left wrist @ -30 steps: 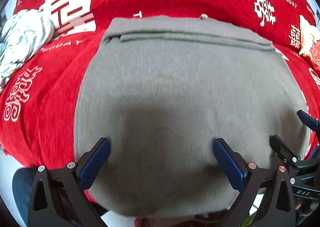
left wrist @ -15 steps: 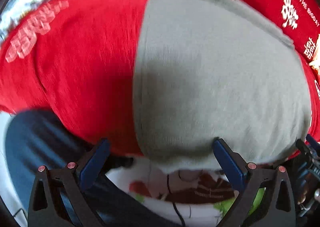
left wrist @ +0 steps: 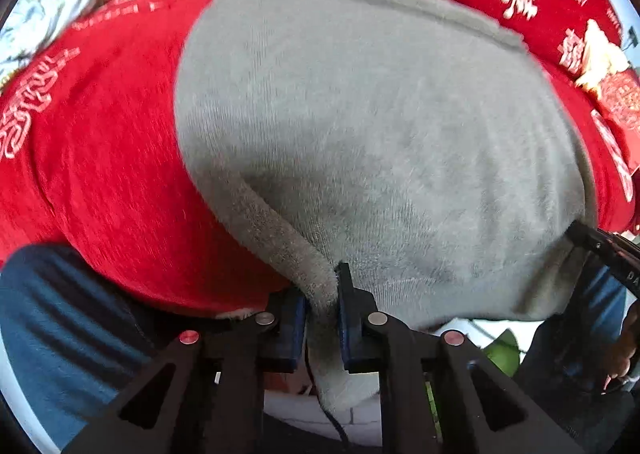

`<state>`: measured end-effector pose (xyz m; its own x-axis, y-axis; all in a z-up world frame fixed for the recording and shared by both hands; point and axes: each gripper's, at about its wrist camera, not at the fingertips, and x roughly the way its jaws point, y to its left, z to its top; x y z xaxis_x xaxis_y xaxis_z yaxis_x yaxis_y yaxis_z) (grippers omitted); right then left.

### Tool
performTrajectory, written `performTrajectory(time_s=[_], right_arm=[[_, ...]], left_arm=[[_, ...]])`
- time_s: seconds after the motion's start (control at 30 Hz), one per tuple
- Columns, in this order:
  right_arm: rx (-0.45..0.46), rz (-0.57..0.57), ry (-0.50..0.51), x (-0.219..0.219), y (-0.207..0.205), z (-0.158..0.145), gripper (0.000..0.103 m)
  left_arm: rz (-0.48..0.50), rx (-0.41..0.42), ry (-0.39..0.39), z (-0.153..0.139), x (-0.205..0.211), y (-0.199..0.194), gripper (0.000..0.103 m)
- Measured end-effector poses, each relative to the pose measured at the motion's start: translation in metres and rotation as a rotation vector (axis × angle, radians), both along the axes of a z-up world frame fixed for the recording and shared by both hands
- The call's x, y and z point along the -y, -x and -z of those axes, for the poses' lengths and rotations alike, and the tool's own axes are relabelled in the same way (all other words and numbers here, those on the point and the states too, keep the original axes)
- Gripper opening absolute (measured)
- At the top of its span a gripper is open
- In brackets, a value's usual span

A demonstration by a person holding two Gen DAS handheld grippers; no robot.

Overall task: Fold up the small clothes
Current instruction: 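Close both tools on the grey sweater hem, then lift the hem with both tools and fold it toward the collar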

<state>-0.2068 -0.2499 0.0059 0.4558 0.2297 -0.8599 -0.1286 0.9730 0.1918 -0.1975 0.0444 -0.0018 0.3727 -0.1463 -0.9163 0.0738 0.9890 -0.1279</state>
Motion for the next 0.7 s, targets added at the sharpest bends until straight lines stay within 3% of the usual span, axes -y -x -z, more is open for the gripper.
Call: performTrajectory(time_s=[0.17,0.3,0.47,0.6,0.63,0.67,0.7], right_arm=[[0.145,0.026,-0.156,0.024,-0.005,-0.043,0.013],[0.233,0.065,-0.222,0.029,-0.041,-0.061,0.013],[0.208,0.096,-0.197,0.016,-0.096,-0.051,0.013],[0.142,0.098,-0.171,0.017,-0.114,-0.027,0.019],[0.131,0.101,-0.18,0.019,-0.114,-0.025,0.023],[0.127,0.099,-0.194,0.024,-0.113,-0.025,0.03],[0.128,0.099,-0.209,0.028,-0.109,-0.026,0.047]], left_arm=[[-0.025,0.149,0.018,-0.042,-0.008,-0.005,0.015],[-0.058,0.204,0.038,-0.066,-0.02,-0.044,0.015],[-0.1,0.169,0.044,-0.056,-0.02,-0.103,0.015],[-0.081,0.108,0.024,-0.036,-0.023,-0.109,0.018],[-0.08,0.115,0.035,-0.035,-0.025,-0.107,0.021],[-0.08,0.114,0.057,-0.037,-0.028,-0.105,0.037],[-0.083,0.106,0.096,-0.038,-0.032,-0.102,0.067]])
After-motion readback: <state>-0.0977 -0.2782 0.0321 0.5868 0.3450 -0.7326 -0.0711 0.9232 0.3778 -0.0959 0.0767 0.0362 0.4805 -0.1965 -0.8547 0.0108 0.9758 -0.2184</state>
